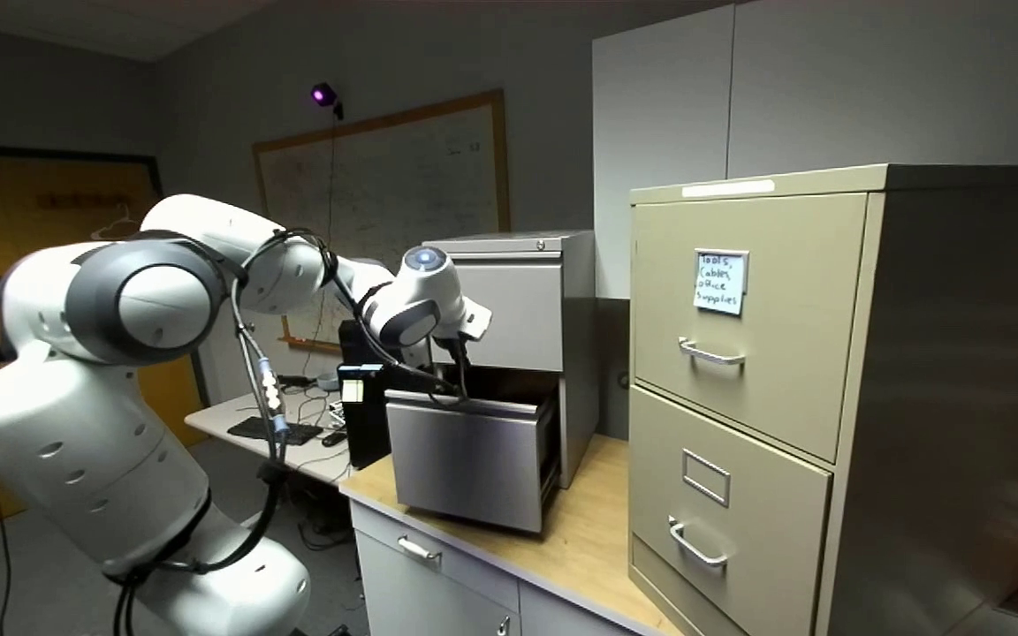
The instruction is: Close the bottom drawer of the white file cabinet
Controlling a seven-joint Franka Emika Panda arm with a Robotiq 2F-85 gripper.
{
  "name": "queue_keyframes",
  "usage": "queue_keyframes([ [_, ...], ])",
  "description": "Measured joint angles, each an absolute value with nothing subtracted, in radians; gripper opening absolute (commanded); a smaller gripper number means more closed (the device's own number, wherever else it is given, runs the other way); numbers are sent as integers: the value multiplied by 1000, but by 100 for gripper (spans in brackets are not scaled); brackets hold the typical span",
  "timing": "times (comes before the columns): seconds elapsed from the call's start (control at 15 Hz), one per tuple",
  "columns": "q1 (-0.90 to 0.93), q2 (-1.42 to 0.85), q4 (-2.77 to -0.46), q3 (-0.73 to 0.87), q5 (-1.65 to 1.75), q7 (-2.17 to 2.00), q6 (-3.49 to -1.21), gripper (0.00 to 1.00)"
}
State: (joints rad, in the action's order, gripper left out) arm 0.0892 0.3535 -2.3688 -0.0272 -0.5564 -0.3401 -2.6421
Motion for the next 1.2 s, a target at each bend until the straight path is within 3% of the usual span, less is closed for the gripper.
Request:
queue_keyframes([
  [0.53, 105, 183, -2044, -67, -398, -388, -2469, 0],
  [1.2, -3, 304, -2123, -55, -285, -474, -2262, 0],
])
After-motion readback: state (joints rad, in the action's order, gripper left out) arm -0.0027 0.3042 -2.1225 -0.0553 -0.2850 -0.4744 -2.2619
